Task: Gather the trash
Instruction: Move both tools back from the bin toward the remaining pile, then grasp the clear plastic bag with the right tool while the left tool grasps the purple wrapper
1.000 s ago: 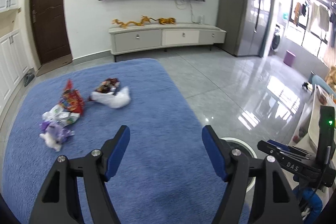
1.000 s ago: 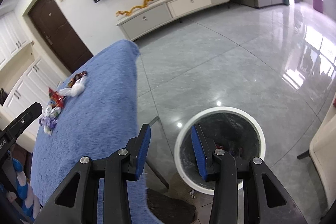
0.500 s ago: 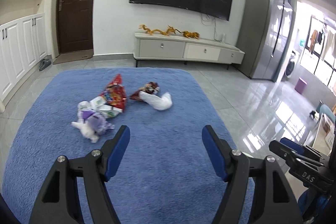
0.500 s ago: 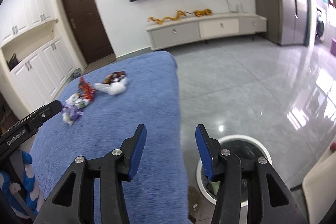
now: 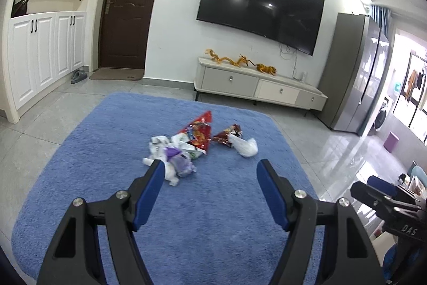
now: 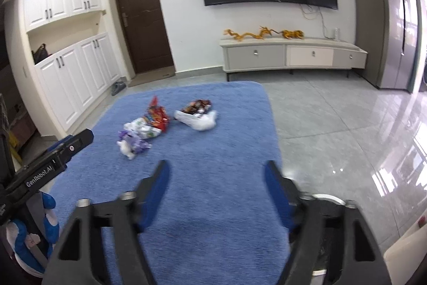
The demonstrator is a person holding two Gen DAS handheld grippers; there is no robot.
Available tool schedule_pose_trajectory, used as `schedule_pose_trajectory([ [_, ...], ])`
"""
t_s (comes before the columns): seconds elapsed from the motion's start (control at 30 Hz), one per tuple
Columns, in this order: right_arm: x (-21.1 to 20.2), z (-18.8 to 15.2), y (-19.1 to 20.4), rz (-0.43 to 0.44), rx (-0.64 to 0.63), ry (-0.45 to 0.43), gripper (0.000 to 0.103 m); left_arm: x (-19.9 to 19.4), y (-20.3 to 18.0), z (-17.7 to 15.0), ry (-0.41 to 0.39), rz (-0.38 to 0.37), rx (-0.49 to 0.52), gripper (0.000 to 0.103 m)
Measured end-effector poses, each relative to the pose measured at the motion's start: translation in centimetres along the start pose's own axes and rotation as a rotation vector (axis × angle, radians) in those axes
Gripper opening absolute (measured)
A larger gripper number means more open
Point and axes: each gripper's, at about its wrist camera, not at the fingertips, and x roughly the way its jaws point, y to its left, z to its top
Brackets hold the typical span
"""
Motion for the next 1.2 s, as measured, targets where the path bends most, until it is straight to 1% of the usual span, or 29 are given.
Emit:
schedule_pose_trajectory([
  [0.07, -0.3, 0.4, 0.8, 0.015, -0.007, -0.015, 0.084, -0.5, 0.9, 0.4, -0.014, 0.001, -0.006, 0.070],
  [0.2, -0.7, 1.7, 1.9, 0.031, -0.016, -0.043, 0.085, -2.0, 3.6, 2.8, -0.081, 0.050, -0.018, 0.070],
  [0.27, -1.0, 2.3, 2.1, 0.049, -0.011, -0.057, 0.096, -2.5, 5.2, 4.5, -0.102, 0.090, -0.022, 0.070],
  [0.33, -1.4, 3.1, 2.3, 0.073, -0.005, -0.083, 0.102, -2.8, 6.7, 6.0, -0.115, 0.118, -0.024, 0.070],
  [0.4, -1.7, 4.0, 2.4, 0.099, 0.004, -0.106, 0.103, -2.9, 8.1, 7.2, -0.125, 0.145, -0.032, 0.070],
  [0.53, -1.8, 5.3, 2.3, 0.122, 0.009, -0.138, 0.103, -2.5, 9.9, 8.8, -0.130, 0.170, -0.047, 0.070],
  [0.6, -1.5, 5.8, 2.3, 0.136, 0.010, -0.139, 0.103, -2.0, 10.5, 9.3, -0.125, 0.174, -0.042, 0.070],
  [0.7, -0.2, 6.4, 2.2, 0.159, 0.002, -0.111, 0.103, 0.2, 11.1, 9.0, -0.062, 0.147, -0.040, 0.070],
  [0.8, 2.0, 6.4, 2.5, 0.146, -0.018, -0.059, 0.103, 2.9, 11.1, 7.5, 0.013, 0.101, -0.019, 0.070],
  [0.87, 4.0, 6.2, 2.4, 0.147, -0.018, -0.019, 0.103, 5.0, 10.5, 5.8, 0.072, 0.058, 0.005, 0.070],
  [1.03, 9.6, 5.6, 2.2, 0.144, -0.004, 0.066, 0.103, 8.7, 7.3, 2.8, 0.147, -0.037, 0.099, 0.069],
  [1.13, 13.4, 5.6, 2.4, 0.146, -0.010, 0.115, 0.101, 11.2, 6.4, 2.2, 0.183, -0.069, 0.110, 0.068],
  [1.2, 15.5, 5.6, 2.5, 0.147, -0.017, 0.140, 0.098, 12.7, 6.3, 1.9, 0.205, -0.080, 0.101, 0.062],
])
